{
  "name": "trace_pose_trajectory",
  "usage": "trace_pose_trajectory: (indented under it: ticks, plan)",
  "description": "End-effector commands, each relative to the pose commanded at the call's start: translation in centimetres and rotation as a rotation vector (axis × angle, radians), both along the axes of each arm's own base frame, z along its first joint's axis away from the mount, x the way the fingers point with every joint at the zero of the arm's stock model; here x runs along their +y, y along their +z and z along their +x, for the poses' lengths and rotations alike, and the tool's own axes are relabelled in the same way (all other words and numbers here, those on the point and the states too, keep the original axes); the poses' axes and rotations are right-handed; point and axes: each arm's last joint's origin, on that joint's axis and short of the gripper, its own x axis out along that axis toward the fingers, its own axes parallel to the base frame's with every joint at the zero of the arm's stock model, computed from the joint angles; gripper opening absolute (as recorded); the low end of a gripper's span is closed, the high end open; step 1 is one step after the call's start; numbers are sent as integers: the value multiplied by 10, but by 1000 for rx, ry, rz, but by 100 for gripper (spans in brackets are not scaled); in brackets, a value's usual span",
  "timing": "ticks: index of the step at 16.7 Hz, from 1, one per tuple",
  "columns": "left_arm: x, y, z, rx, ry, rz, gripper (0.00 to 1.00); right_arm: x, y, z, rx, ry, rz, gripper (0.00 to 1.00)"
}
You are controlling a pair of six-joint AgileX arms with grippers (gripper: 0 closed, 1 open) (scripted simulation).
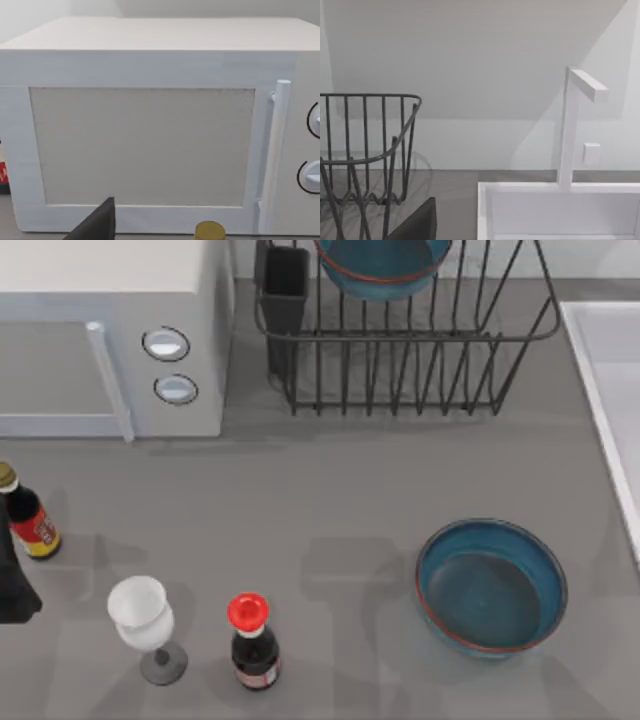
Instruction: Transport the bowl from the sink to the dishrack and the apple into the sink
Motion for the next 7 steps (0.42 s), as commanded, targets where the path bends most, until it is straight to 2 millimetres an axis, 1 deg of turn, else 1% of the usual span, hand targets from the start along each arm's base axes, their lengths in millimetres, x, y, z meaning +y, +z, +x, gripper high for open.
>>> trace_pose_trajectory:
  ticks: [4, 7]
  plan:
    - [0, 0, 0, 0, 0, 0, 100, 6, -23, -9, 54, 7, 4, 100]
    - [0, 0, 0, 0, 0, 0, 100, 6, -26, -10, 62, 7, 5, 100]
